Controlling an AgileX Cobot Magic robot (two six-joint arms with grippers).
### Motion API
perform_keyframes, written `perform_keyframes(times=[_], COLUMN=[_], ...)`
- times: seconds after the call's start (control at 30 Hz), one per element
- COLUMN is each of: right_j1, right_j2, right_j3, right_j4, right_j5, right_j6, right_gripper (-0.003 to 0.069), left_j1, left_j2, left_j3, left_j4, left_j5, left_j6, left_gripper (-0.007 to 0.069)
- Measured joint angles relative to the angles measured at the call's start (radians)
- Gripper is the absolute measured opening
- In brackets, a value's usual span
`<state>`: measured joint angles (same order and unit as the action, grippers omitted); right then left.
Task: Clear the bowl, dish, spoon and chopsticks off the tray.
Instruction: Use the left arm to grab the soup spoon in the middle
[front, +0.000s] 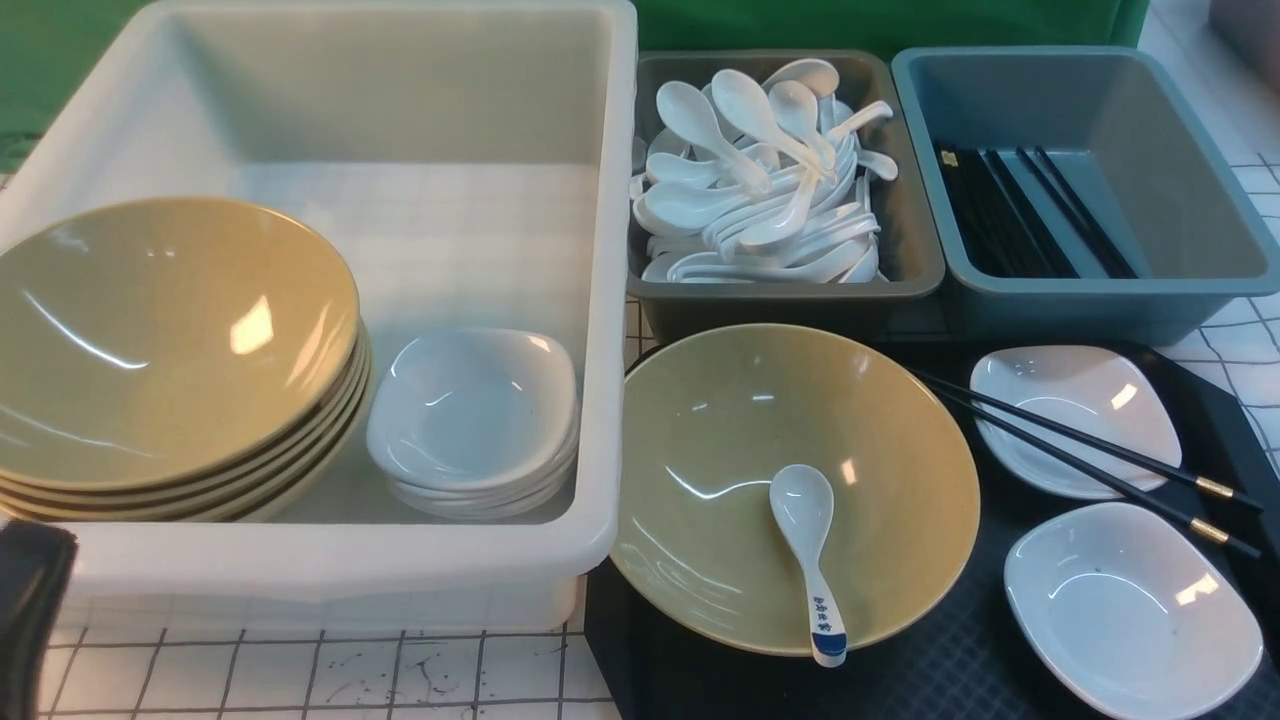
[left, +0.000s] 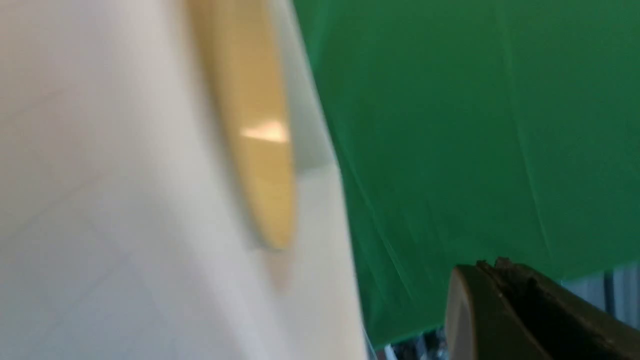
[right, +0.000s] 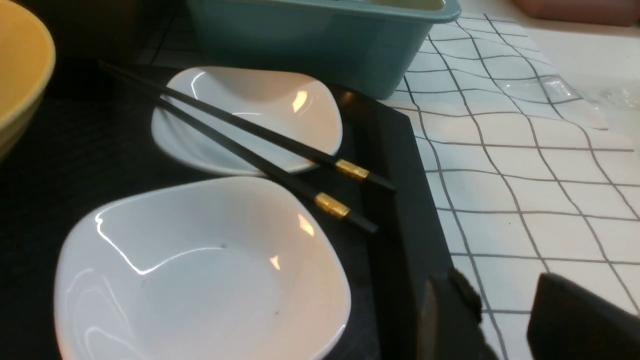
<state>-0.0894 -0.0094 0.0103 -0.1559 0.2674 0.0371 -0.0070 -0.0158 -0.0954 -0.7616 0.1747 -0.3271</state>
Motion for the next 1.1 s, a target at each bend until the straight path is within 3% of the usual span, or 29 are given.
perform_keyframes(times=[0.17, 0.3, 0.43, 0.57, 0.63, 0.83, 0.93, 1.1], right_j1=[0.000, 0.000, 0.000, 0.014, 0.058, 0.319, 0.528, 0.723], right_j2=[0.000, 0.000, 0.000, 0.000, 0.005, 0.153, 0.350, 0.587], right_j3=[0.006, 0.017, 0.017, 0.017, -0.021, -0.368, -0.644, -0.882], right_j4=[0.011, 0.107, 0.132, 0.138, 0.140, 0.143, 0.134, 0.047], right_j5=[-0.049, -0.158, -0.299, -0.301, -0.205, 0.167, 0.542, 0.895], right_j6=[0.033, 0.302, 0.475, 0.627, 0.654, 0.451, 0.300, 0.192], right_gripper=[0.0243, 0.0243, 0.0243, 0.0241, 0.0225, 0.0138, 0.0113, 0.0109], left_j1=[0.000, -0.009, -0.079, -0.164, -0.230, -0.403, -0.497, -0.569], left_j2=[0.072, 0.181, 0.310, 0.419, 0.497, 0.701, 0.797, 0.871], left_j3=[-0.196, -0.333, -0.424, -0.453, -0.470, -0.560, -0.631, -0.716], left_j4=[0.034, 0.050, 0.054, 0.054, 0.061, 0.152, 0.203, 0.216], left_j5=[0.208, 0.401, 0.564, 0.656, 0.687, 0.730, 0.765, 0.770], left_j6=[0.165, 0.347, 0.559, 0.636, 0.664, 0.683, 0.681, 0.680], left_gripper=[0.0000, 0.0000, 0.0000, 0.0000, 0.0000, 0.0000, 0.0000, 0.0000])
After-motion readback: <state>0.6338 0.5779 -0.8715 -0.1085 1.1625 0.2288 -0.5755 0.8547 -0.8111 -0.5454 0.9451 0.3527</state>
